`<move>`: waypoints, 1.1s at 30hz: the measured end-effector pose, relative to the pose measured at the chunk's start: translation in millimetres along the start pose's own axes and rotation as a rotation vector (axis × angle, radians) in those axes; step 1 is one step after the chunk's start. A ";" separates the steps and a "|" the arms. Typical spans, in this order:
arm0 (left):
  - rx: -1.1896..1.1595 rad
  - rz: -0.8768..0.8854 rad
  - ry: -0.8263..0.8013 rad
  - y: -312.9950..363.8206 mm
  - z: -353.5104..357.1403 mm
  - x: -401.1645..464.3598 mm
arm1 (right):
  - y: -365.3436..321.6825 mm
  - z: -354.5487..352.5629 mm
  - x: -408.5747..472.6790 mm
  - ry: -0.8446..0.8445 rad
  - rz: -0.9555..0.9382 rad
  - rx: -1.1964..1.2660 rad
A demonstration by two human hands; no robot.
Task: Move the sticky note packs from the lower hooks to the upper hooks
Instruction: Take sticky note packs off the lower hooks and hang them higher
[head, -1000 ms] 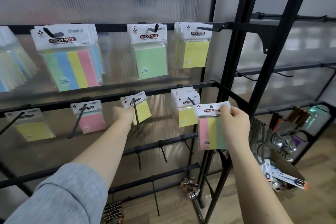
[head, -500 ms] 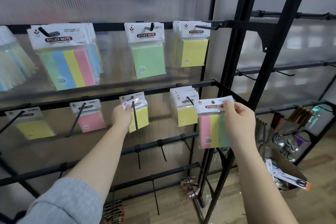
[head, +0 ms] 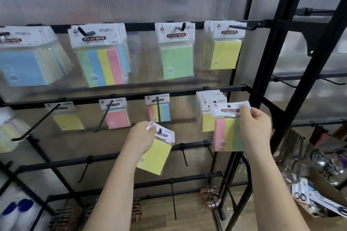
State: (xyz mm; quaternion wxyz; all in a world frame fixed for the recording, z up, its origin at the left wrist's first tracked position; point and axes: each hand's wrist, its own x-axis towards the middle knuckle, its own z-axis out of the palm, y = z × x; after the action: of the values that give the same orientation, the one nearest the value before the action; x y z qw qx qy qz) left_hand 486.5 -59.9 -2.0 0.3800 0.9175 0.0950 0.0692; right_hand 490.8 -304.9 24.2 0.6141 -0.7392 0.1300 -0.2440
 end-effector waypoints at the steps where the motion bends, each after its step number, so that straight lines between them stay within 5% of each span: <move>1: 0.014 0.005 -0.037 1.5 -6.4 -5.0 | 1.0 1.8 0.2 -0.003 0.005 0.003; 6: 0.032 0.062 -0.114 18.1 -33.7 -22.1 | 3.8 4.9 1.3 0.007 0.009 -0.016; 18: -0.063 0.204 0.085 87.6 -18.7 -7.5 | 0.1 -28.0 7.9 0.101 -0.037 0.071; 33: -0.411 0.760 0.299 242.0 -14.6 26.4 | -8.2 -71.9 10.5 0.174 -0.066 0.087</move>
State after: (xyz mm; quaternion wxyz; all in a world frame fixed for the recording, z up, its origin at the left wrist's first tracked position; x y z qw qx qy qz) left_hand 538.8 -211.7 181.6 0.4839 0.7727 -0.2104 0.3529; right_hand 461.4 -369.0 43.4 0.6236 -0.6918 0.1479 -0.3326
